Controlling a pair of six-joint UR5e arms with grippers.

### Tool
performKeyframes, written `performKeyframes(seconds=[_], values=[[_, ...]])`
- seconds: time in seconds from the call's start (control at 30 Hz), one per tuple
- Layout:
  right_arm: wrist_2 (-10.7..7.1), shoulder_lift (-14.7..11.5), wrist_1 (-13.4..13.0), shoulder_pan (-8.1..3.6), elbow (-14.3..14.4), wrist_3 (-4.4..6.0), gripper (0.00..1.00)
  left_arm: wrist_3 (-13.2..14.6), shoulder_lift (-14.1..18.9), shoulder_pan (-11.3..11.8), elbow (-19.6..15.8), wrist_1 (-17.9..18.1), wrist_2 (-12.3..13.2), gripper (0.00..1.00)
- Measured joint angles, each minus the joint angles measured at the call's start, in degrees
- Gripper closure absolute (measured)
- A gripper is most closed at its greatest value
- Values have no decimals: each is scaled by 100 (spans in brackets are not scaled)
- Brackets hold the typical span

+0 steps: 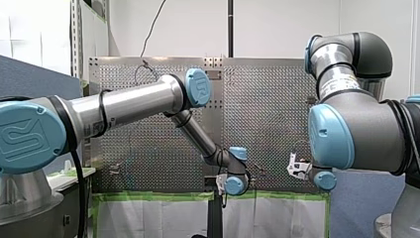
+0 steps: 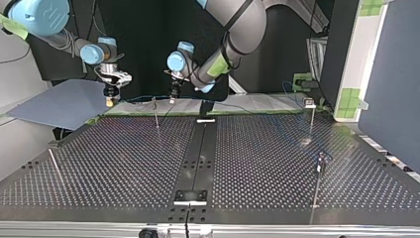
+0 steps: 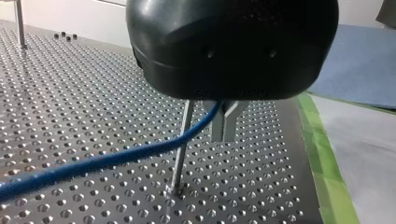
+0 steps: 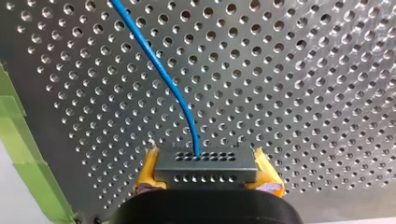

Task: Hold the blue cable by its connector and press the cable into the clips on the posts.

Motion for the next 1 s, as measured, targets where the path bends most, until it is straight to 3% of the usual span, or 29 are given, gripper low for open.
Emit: performKeyframes(seconds=[0.4, 0.77, 1.0], values=[[-12, 1, 232, 52, -381, 20, 100, 57, -1, 99, 349, -361, 132, 100], [-228, 15, 292, 117, -639, 51, 100, 62, -2, 201, 903, -914, 258, 100], [-346, 26, 306, 172, -783, 156, 100, 65, -6, 272, 1103, -1103, 266, 100]])
